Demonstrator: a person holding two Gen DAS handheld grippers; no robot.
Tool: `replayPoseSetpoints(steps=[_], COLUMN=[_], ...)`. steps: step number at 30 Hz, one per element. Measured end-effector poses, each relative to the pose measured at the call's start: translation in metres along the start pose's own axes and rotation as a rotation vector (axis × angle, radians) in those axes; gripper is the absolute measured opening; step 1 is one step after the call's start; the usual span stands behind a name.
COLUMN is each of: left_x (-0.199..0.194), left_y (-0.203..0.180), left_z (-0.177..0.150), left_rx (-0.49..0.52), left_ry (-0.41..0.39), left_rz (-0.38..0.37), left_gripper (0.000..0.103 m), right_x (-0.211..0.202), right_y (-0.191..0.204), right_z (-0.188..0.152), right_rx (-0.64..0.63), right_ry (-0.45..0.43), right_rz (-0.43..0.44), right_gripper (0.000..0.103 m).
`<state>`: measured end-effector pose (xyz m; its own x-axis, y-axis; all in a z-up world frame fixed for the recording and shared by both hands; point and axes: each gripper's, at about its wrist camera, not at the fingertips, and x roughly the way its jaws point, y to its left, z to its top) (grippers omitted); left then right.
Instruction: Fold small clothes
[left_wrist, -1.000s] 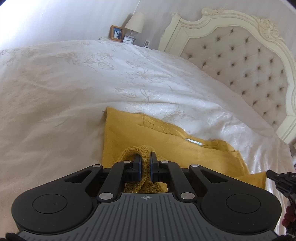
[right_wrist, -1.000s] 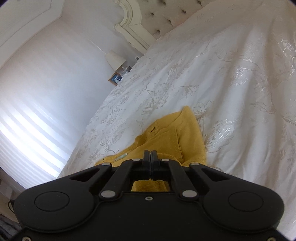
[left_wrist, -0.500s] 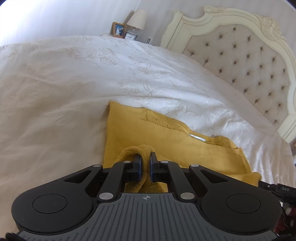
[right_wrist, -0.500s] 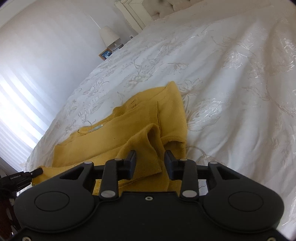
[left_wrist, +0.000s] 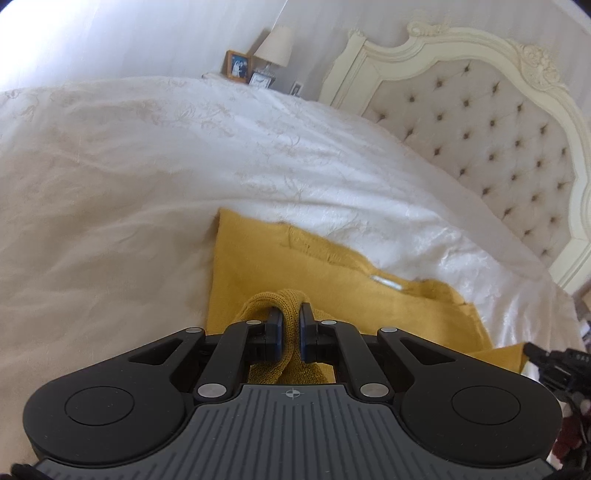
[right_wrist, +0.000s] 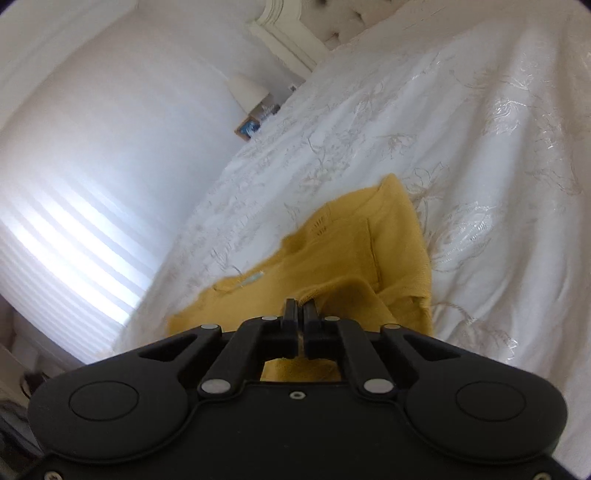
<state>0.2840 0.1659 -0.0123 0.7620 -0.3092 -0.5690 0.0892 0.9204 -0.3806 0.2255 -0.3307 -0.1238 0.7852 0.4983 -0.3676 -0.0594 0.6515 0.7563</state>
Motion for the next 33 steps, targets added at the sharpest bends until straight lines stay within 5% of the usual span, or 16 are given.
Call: replayPoseSetpoints(steps=[4, 8, 10, 14, 16, 18, 19, 24, 29, 33], left_x=[0.016, 0.048, 0.06, 0.062, 0.049, 0.036, 0.031, 0.013, 0.028, 0.056], left_y=[-0.002, 0.002, 0.01, 0.023, 0.019, 0.009, 0.004, -0.022, -0.051, -0.058], left_z=[0.016, 0.025, 0.027, 0.029, 0.027, 0.021, 0.019, -0.008, -0.04, -0.044], left_rx=[-0.013, -0.018, -0.057, -0.101, -0.042, 0.067, 0.115, 0.261, 0.432, 0.465], left_ry=[-0.003, 0.016, 0.029, 0.019, -0.024, -0.053, -0.059, -0.046, 0.064, 0.136], left_rz=[-0.003, 0.036, 0.049, 0.061, 0.092, 0.127, 0.139, 0.125, 0.088, 0.099], left_gripper=[0.008, 0.014, 0.026, 0.032, 0.036, 0.044, 0.044, 0.044, 0.045, 0.044], right_x=[0.001, 0.033, 0.055, 0.077, 0.07, 0.055, 0.049, 0.036, 0.053, 0.081], right_y=[0.002, -0.009, -0.017, -0.034, -0.033, -0.024, -0.018, 0.028, 0.063, 0.076], right_z=[0.032, 0.058, 0.064, 0.062, 0.059, 0.051, 0.048, 0.026, -0.012, -0.029], right_rx=[0.074, 0.099, 0.091, 0.126, 0.127, 0.064, 0.017, -0.293, -0.536, -0.635], right_ry=[-0.087, -0.102, -0.078, -0.062, -0.11, -0.166, -0.186, -0.177, -0.029, 0.091], right_rz=[0.018, -0.092, -0.175, -0.26, -0.257, -0.256, -0.264, -0.314, -0.348, -0.367], right_gripper=[0.009, 0.009, 0.01, 0.018, 0.032, 0.055, 0.058, 0.058, 0.058, 0.058])
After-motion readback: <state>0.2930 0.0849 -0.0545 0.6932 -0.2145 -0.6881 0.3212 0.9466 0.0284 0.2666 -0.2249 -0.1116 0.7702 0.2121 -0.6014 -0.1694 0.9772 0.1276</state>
